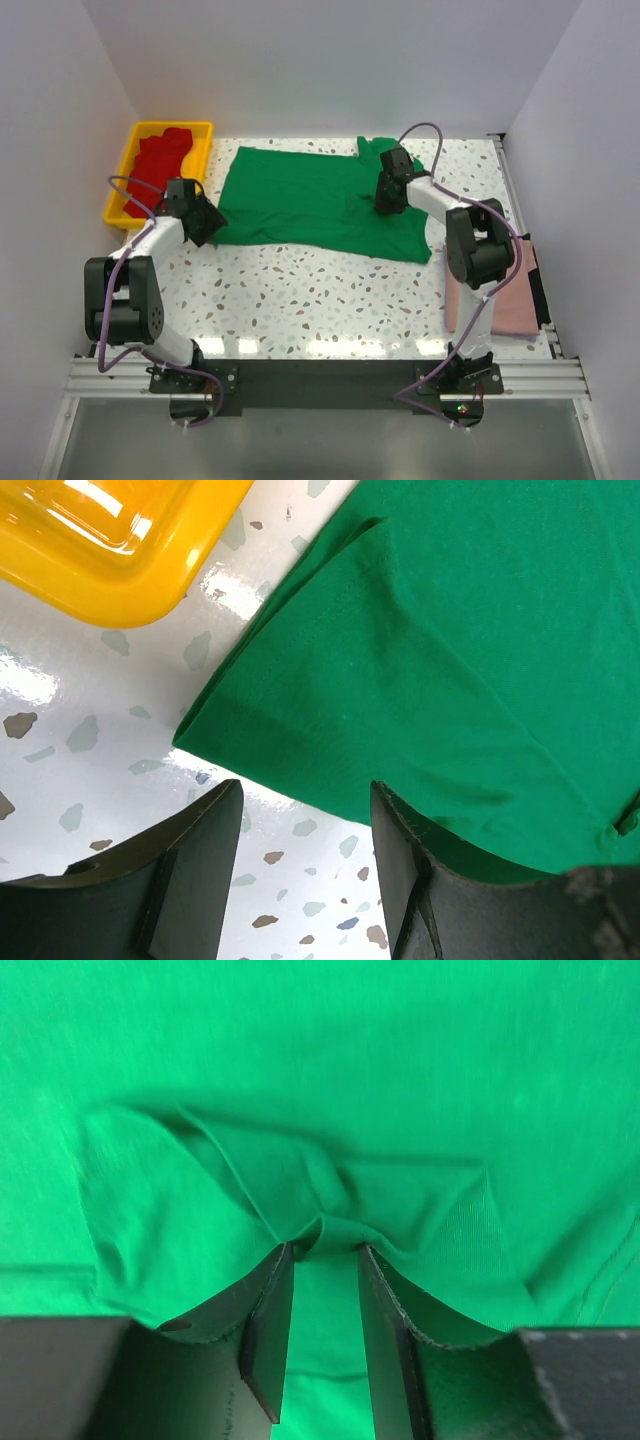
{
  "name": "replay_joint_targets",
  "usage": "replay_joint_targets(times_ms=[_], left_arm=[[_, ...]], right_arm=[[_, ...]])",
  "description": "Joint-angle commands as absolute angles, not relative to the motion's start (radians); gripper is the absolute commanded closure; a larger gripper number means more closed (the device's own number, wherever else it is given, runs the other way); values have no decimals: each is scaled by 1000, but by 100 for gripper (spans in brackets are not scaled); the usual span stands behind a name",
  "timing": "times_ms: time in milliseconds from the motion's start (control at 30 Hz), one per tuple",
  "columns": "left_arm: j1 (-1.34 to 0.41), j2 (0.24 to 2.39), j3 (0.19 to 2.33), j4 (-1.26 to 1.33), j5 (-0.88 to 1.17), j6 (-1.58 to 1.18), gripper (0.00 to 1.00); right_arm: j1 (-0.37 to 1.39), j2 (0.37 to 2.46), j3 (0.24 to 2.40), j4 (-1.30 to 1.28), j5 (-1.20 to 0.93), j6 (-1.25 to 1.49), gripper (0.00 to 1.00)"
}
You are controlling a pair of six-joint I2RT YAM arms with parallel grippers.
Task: Fold and stack the t-shirts
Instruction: Fold the tshirt
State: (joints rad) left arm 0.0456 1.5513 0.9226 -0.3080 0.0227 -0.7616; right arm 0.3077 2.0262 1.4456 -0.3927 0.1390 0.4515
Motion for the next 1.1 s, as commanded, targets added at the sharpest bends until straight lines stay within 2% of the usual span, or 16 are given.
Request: replay_joint_targets(times_ms=[0,467,667,800,1067], left_arm=[[54,1545,928,-282,28,-732,41],[54,1551,939,-296,40,-719,41],[54,1546,937,-296,38,-718,41],[54,1545,942,-299,37,-716,41],[54,1551,945,-295,46,-719,41]], right_arm=[[310,2066,1545,-403,201,448,64],[255,2131,1712,-344,227,439,61],[244,1976,1591,-322,244,439,56],[259,1862,1404,-304,215,451,61],[344,1841,1240,-281,206,453,62]])
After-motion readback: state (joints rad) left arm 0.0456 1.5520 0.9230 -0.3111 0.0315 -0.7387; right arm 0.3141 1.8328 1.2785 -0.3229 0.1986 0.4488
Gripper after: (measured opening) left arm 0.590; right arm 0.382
